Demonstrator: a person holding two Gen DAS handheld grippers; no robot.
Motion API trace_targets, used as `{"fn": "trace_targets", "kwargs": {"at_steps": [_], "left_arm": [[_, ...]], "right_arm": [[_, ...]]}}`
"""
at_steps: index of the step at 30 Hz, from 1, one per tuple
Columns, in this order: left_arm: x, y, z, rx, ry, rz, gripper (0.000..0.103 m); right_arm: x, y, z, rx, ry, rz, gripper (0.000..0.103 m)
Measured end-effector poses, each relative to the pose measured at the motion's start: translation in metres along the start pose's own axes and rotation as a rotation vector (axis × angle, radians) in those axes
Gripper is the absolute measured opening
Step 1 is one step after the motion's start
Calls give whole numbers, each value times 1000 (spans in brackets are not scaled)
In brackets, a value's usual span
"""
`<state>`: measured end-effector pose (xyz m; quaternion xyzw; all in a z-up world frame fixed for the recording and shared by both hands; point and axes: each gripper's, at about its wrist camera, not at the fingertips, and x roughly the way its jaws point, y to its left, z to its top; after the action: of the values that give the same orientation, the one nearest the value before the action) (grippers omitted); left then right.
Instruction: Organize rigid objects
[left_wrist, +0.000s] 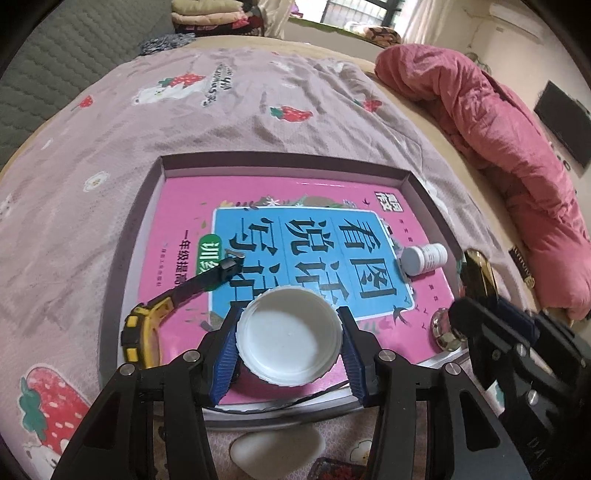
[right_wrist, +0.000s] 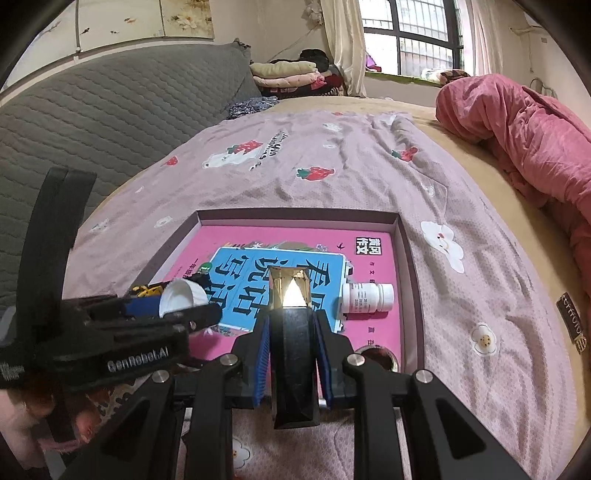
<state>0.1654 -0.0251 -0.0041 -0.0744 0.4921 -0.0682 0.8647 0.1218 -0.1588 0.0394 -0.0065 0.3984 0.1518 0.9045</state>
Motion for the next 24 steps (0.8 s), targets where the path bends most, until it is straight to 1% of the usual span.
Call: {"fn": "trace_targets", "kwargs": {"at_steps": [5,9,14,24], "left_arm": [[7,-6,-3,42,16,-8,51],[12,-8,-6,71,26,7,51],[17,-5,-12,67,50,4,51],[17,-4,-14,71,47,16,51]], "right_arm": [[6,-1,6,11,-3,6,23],[11,-1,8,15,-1,3,23],[18,2,8,14,9,3,23],[32,3,8,25,46,-1,23]]}}
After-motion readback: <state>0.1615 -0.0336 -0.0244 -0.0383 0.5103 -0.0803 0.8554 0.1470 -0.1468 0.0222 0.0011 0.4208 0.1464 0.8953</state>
